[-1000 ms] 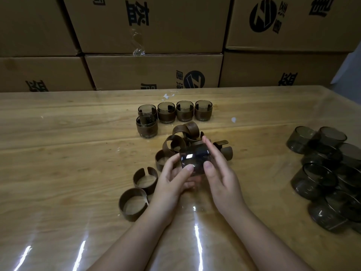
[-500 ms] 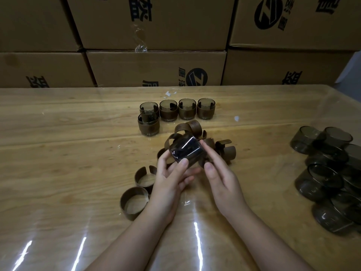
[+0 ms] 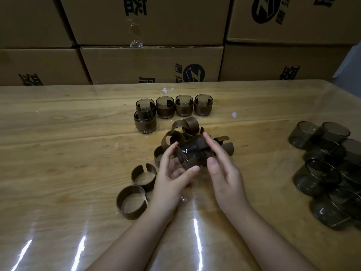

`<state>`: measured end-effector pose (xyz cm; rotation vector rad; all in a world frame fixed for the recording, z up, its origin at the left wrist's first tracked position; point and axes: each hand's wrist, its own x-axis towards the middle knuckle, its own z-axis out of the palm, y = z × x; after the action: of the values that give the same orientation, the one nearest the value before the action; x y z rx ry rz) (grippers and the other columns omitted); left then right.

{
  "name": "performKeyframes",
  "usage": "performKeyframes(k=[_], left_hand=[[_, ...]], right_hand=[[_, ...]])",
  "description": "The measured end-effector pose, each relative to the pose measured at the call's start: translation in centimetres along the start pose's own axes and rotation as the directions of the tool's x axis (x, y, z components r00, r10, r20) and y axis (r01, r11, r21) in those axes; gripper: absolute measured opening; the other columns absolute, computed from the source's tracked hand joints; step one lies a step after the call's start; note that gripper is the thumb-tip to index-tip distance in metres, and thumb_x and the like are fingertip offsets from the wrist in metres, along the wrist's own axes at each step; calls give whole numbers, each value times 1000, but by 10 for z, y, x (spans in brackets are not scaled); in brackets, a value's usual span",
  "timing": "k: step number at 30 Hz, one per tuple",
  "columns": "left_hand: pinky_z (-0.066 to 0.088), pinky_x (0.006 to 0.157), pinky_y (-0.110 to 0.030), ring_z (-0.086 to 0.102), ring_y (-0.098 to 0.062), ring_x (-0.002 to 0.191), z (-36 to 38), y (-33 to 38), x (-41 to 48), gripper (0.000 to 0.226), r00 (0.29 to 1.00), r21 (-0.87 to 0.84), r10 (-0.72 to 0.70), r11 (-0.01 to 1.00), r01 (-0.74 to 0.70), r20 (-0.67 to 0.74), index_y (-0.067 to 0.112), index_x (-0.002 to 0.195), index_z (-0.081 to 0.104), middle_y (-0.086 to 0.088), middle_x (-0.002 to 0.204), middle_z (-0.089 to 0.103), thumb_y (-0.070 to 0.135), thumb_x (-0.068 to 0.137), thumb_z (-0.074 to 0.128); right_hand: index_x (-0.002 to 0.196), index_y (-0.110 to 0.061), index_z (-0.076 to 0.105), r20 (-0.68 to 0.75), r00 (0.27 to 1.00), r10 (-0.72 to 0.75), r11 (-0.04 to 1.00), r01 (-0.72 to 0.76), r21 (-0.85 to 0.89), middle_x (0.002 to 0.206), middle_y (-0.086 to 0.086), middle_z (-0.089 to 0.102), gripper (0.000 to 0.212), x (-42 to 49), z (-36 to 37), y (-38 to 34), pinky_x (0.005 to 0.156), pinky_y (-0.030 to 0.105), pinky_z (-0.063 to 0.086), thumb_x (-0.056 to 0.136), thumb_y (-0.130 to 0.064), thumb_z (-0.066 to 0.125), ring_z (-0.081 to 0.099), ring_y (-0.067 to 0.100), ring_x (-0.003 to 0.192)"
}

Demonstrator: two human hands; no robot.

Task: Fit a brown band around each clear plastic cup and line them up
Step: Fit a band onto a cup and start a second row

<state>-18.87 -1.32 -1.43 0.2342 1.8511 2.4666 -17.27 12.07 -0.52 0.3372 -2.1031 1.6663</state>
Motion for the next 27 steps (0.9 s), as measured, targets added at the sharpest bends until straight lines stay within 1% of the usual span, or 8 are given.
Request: performKeyframes(k=[3,8,11,13,17,19,23,27], left_hand=[[53,72,-20,69,-13,97,1,2,-2,70,999,15,-14,1000,13,44,35,128,48,-5,113,70,21,65,75],[53,72,-20,69,-20,103,-2,5,-1,70,995,-48,-90,994,93,51,27,134,46,-5,112,72,20,73,79],[55,77,-23,68,-25,104,-5,6,0,65,992,-77,-108,991,112,58,24,138,45,-7,117,70,24,78,71],[53,79,-27,68,-26,106,-6,7,1,64,994,-107,-105,988,108,36,26,140,41,-6,120,68,26,83,70],[54,74,-24,70,-25,100,-6,5,3,75,994,-149,-94,985,85,-55,29,142,35,-4,119,69,28,78,73],[55,72,-25,71,-27,98,-5,4,3,79,993,-136,-82,988,70,-81,31,141,35,-4,118,69,27,74,75],[56,71,-26,69,-27,103,-3,4,1,72,997,-82,-47,996,42,-60,35,135,41,-8,122,66,22,74,78],[55,70,-23,68,-22,102,0,4,-2,80,999,-2,-32,999,32,1,26,141,40,-12,119,66,23,68,72]], right_hand=[[142,-20,45,-11,1000,17,999,-16,33,146,-11,46,52,2,-2,0,110,19,32,94,-40,41,37,3,137],[140,-32,42,27,998,59,997,-60,47,146,-12,45,49,3,-1,1,111,21,30,92,-46,39,36,2,138],[133,-43,43,50,993,110,992,-113,60,143,-17,47,45,2,2,1,108,16,31,89,-52,40,37,-3,135],[132,-44,43,70,992,107,993,-111,46,141,-21,47,43,1,3,2,108,17,31,89,-51,40,37,-5,134],[136,-39,42,92,992,81,996,-84,23,144,-18,46,44,-1,5,2,114,36,33,92,-47,39,36,0,137],[137,-34,43,73,996,44,999,-45,15,145,-13,46,44,-2,4,0,113,39,34,94,-43,39,37,3,137],[139,-24,43,23,999,-44,999,44,-29,146,-8,46,45,-1,3,-1,113,35,34,96,-35,39,38,7,138],[141,-23,41,-12,998,-54,998,54,-37,147,-8,45,46,0,0,0,112,27,32,97,-35,39,37,7,139]])
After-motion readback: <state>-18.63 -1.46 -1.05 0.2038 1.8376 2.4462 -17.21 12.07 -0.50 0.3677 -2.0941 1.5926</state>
